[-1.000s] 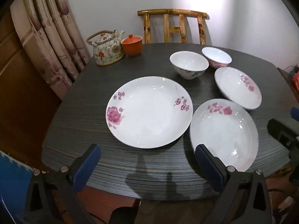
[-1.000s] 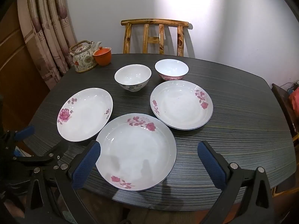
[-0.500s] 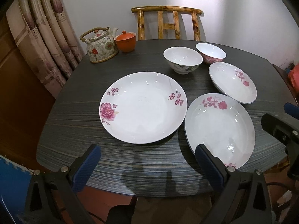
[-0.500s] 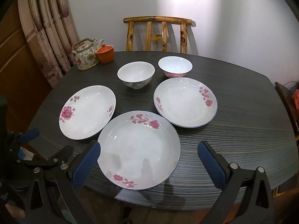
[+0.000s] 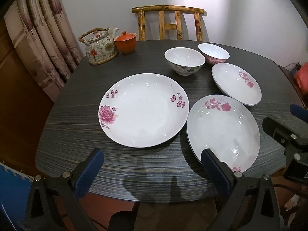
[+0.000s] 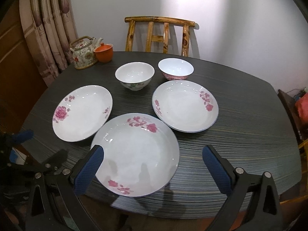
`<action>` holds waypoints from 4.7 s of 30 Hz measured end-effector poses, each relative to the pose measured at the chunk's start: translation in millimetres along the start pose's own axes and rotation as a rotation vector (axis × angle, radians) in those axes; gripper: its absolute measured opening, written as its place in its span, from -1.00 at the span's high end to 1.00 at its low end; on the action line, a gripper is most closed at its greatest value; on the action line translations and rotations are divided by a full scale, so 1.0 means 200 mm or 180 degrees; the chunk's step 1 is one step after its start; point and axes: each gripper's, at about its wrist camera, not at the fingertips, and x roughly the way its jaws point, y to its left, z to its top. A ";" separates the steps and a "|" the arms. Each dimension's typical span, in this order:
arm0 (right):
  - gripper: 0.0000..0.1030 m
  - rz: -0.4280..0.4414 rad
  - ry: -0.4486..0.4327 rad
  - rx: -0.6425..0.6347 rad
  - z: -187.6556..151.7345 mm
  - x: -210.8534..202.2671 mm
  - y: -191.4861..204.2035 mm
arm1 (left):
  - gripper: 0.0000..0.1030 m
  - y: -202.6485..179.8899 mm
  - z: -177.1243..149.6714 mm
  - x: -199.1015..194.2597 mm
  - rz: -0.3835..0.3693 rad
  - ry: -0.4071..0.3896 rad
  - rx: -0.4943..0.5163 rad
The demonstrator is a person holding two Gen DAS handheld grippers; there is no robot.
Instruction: Organize plates and bowls
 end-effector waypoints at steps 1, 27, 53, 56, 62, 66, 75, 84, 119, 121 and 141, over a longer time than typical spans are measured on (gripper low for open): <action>-0.93 0.0004 0.0003 0.0011 0.00 0.00 0.00 | -1.00 0.00 0.00 0.00 0.0015 -0.0013 0.0003; -0.91 0.0182 -0.0019 0.0072 -0.01 -0.02 0.00 | -1.00 -0.02 -0.01 -0.01 -0.0044 0.0010 0.0078; -0.89 0.0245 0.0027 0.0039 -0.02 0.00 0.01 | -1.00 -0.02 -0.01 0.00 0.0003 0.0029 0.0064; -0.79 0.0289 0.0057 0.0043 -0.02 0.01 0.01 | -1.00 0.00 0.00 0.01 -0.0021 0.0049 -0.0001; -0.61 0.0391 0.0133 -0.0007 0.00 0.04 0.02 | -1.00 0.12 0.03 0.02 0.0025 0.0094 -0.0182; -0.48 0.0472 0.0185 -0.0110 0.04 0.08 0.04 | -1.00 0.23 0.06 0.03 0.0116 0.0111 -0.0312; -0.24 0.0618 0.0320 -0.0277 0.16 0.20 0.11 | -0.68 0.38 0.12 0.08 0.0064 0.0253 -0.0456; -0.07 0.0952 0.0632 -0.0300 0.34 0.38 0.17 | -0.36 0.54 0.19 0.21 -0.0207 0.0540 -0.0808; 0.79 0.1202 0.1452 -0.0189 0.46 0.88 0.36 | 0.45 0.71 0.28 0.55 -0.0464 0.0919 -0.1059; 0.81 0.1195 0.1455 -0.0174 0.47 0.88 0.36 | 0.46 0.71 0.28 0.56 -0.0505 0.0927 -0.1065; 0.83 0.1095 0.1421 -0.0208 0.44 0.88 0.39 | 0.76 0.69 0.28 0.64 -0.0575 0.0988 -0.0944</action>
